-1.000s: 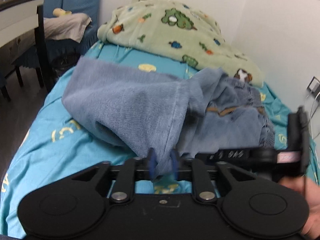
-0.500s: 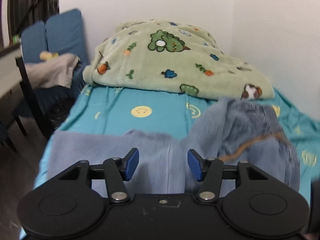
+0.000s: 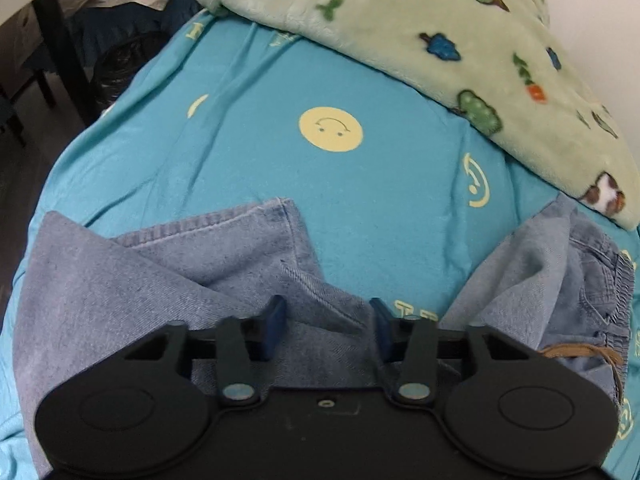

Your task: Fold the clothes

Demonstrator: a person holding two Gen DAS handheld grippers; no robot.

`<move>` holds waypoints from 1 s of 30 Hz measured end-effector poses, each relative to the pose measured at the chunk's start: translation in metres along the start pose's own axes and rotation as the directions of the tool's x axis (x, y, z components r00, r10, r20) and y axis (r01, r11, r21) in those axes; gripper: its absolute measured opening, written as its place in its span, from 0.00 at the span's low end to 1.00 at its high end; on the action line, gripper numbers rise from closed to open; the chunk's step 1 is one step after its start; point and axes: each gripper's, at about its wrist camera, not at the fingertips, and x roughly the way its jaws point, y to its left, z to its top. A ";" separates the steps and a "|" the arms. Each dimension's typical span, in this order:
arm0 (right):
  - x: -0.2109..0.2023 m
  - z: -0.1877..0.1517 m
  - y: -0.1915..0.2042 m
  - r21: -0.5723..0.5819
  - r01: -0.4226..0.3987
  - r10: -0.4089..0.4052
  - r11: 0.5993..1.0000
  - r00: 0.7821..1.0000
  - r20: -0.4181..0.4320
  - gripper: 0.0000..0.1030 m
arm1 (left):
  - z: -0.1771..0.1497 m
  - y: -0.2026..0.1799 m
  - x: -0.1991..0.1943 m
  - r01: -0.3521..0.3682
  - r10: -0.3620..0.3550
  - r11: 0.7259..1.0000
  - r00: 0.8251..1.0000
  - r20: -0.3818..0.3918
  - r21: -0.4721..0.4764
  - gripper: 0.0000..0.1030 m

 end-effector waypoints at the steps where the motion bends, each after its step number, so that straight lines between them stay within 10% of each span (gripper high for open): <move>1: 0.001 0.001 -0.001 -0.001 -0.002 0.002 1.000 1.000 0.000 0.23 | -0.001 0.003 -0.004 0.009 -0.009 1.000 1.000 0.004 -0.012 0.06; 6: 0.004 0.004 0.001 -0.010 -0.001 0.001 1.000 1.000 0.004 0.23 | -0.005 0.026 -0.059 0.084 -0.067 0.993 0.980 0.186 -0.087 0.03; 12: -0.001 0.003 0.002 -0.048 0.009 -0.008 0.999 1.000 0.022 0.23 | -0.021 0.107 -0.172 0.192 -0.078 0.953 0.902 0.425 -0.234 0.02; 18: -0.010 0.003 0.000 -0.085 0.004 0.000 0.996 0.999 0.040 0.24 | -0.079 0.230 -0.248 0.235 0.065 0.842 0.850 0.523 -0.486 0.02; 25: -0.023 -0.006 0.001 -0.059 0.013 -0.010 0.998 0.999 0.044 0.23 | -0.179 0.337 -0.214 0.239 0.100 0.571 0.929 0.356 -0.785 0.03; 28: -0.027 -0.003 0.003 -0.026 0.032 -0.031 0.999 0.998 0.047 0.23 | -0.201 0.357 -0.199 0.218 0.057 0.490 0.958 0.280 -0.844 0.03; 30: -0.038 -0.011 0.001 -0.001 0.034 -0.034 0.999 0.997 0.069 0.23 | -0.207 0.363 -0.196 0.210 0.035 0.486 0.965 0.259 -0.848 0.03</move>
